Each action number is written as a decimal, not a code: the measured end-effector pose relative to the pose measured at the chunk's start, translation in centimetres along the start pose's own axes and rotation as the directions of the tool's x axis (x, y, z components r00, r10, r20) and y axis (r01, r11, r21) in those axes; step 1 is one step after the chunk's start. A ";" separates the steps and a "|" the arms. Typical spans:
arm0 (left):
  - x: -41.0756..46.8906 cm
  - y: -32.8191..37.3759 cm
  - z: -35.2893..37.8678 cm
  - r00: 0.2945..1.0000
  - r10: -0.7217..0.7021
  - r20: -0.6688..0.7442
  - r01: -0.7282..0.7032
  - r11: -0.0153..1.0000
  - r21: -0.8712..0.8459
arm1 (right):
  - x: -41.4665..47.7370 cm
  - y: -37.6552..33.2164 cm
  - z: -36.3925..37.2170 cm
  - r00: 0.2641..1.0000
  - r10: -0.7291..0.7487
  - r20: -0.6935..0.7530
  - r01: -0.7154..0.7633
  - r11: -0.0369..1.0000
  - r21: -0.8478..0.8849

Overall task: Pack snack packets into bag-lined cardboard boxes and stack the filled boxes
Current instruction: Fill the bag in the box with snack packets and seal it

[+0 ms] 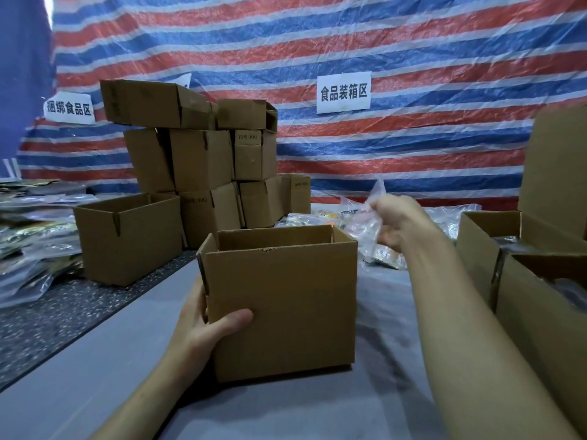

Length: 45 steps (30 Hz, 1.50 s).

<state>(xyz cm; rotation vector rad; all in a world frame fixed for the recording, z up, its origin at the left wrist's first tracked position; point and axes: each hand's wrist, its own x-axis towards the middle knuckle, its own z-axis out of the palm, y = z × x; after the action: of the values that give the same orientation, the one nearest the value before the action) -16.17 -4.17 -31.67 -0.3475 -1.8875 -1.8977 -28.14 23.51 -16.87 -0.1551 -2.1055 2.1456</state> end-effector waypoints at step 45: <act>-0.1 0.0 0.3 0.999 -0.050 0.019 0.049 0.999 0.017 | -12.5 -5.6 8.0 0.797 -0.196 0.572 -0.251 0.753 0.608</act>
<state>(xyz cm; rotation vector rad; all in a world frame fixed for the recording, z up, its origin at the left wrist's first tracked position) -16.13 -3.86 -31.72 -0.3184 -1.9402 -1.9163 -17.01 13.67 -11.34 0.6765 -1.3482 3.1118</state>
